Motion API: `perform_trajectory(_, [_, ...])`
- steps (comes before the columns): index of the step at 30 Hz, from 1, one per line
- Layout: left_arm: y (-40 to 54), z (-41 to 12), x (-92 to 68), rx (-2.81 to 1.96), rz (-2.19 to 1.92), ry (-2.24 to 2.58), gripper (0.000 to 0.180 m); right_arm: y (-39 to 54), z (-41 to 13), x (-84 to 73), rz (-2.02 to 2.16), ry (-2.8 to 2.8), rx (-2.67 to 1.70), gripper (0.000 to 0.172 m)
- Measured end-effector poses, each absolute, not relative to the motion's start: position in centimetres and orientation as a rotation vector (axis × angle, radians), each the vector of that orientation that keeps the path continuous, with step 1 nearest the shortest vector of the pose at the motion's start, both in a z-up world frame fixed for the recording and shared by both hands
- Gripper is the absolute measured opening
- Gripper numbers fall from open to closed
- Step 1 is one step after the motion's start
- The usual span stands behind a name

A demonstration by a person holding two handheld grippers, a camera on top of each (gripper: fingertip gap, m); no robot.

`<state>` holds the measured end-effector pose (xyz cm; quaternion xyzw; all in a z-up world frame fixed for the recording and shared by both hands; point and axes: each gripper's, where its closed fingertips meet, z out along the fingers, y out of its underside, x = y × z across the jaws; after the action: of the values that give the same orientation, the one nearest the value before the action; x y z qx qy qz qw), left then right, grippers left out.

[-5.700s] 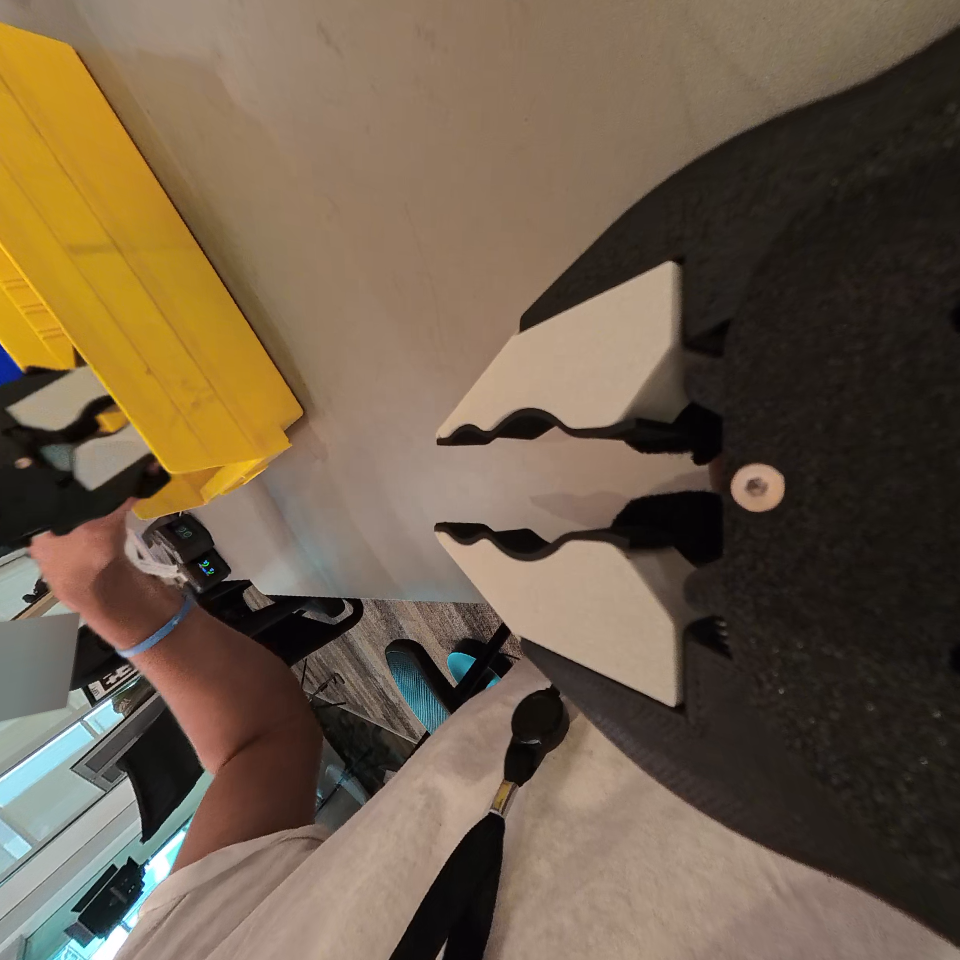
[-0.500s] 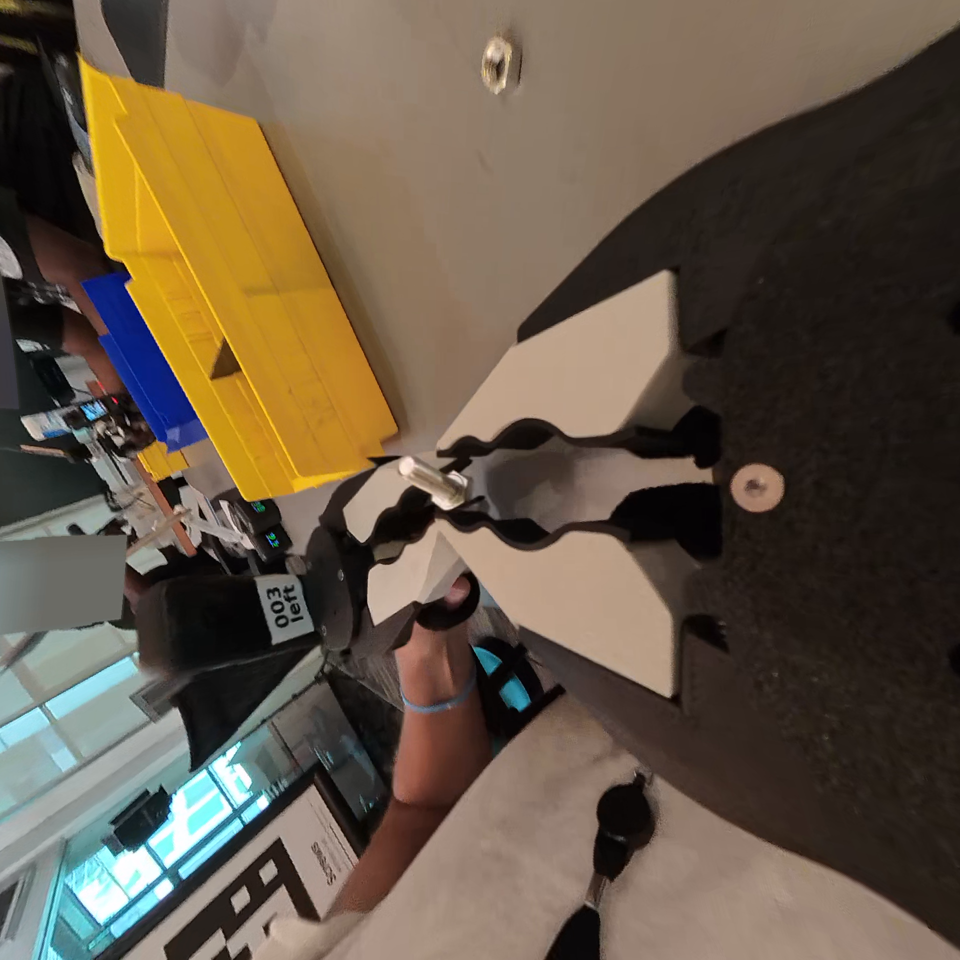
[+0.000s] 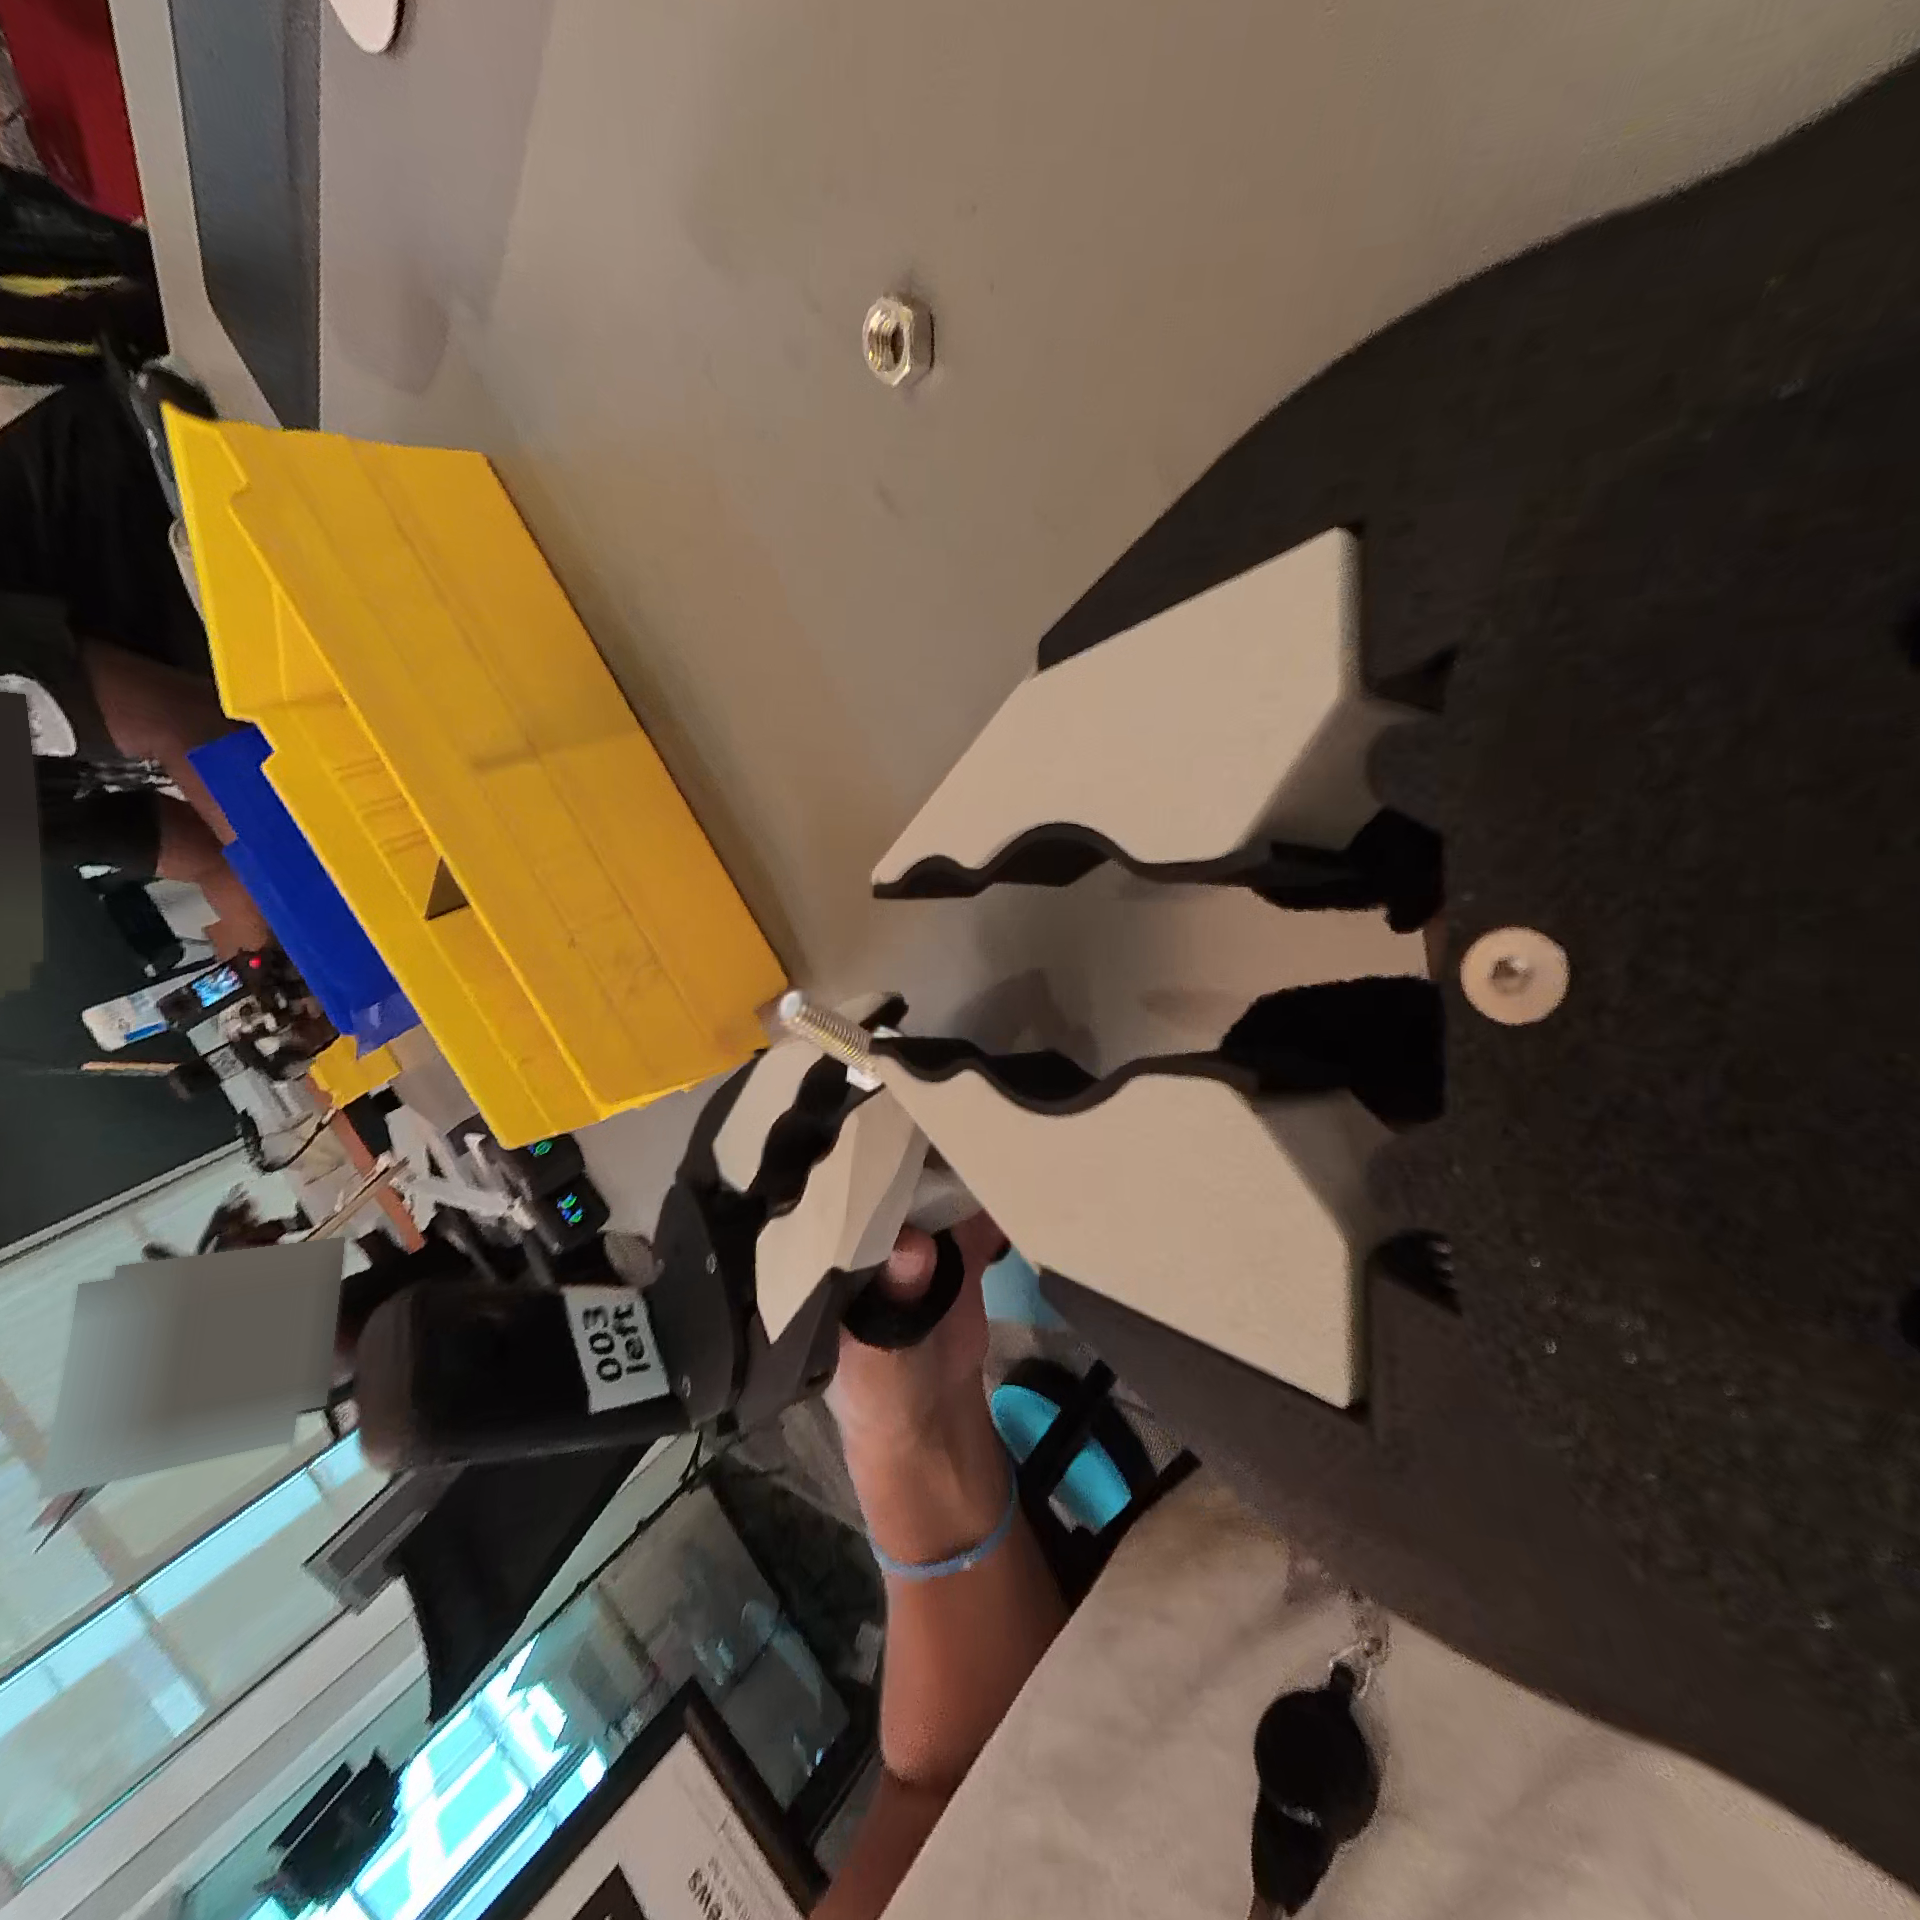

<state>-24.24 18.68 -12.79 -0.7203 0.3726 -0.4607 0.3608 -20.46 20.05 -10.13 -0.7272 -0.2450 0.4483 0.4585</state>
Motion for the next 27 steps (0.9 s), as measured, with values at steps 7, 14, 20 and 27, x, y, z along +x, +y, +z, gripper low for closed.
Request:
perform_trajectory(7, [19.2,-12.7,-24.7,-1.868,-1.249,0.935,0.018,20.7,-13.3,-20.3,0.956,-0.610,-1.983,0.026])
perform_trajectory(14, [20.0,-13.0,-25.6,-1.847,-1.082,1.006,0.018,21.1,-15.2,-20.1,0.866,-0.609,-2.066,0.029])
perform_trajectory(20, [20.0,-13.4,-26.3,-1.847,-0.957,1.079,0.018,25.5,-15.5,-16.7,0.538,-0.455,-2.115,0.030])
perform_trajectory(27, [20.5,-13.3,-27.3,-1.863,-1.004,1.043,0.018,30.6,-16.9,-15.1,0.173,-0.551,-2.176,0.029])
